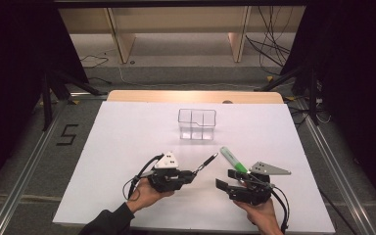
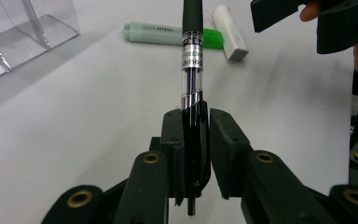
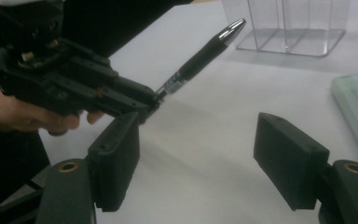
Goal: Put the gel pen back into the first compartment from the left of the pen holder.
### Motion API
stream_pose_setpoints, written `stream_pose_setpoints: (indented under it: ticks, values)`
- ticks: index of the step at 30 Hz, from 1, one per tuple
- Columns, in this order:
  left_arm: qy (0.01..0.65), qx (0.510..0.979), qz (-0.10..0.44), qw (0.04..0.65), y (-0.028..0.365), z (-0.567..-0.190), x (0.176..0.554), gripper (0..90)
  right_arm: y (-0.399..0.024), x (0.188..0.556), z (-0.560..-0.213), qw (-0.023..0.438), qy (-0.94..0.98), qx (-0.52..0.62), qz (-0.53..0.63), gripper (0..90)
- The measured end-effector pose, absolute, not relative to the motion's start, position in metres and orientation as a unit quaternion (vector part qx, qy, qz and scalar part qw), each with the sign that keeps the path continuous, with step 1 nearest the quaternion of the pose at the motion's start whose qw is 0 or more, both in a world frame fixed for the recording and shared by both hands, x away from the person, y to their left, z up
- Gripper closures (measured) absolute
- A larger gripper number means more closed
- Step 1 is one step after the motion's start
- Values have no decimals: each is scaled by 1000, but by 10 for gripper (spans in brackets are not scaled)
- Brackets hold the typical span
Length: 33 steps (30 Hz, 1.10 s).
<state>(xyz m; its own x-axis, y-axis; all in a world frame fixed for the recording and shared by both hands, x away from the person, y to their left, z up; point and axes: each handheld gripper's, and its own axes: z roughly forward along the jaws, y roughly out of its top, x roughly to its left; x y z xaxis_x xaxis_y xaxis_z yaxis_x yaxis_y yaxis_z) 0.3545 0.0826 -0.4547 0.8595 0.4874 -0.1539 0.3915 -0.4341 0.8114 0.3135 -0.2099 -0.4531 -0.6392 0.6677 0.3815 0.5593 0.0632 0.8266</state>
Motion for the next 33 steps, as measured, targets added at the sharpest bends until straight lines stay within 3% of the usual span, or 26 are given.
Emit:
stream_pose_setpoints:
  ticks: [16,33]
  values:
    - [272,817,64,505,89,-453,341,760,-185,335,-440,16,704,423,570,370]
    - [255,806,69,530,88,-448,330,760,-171,346,-440,-28,687,425,589,517]
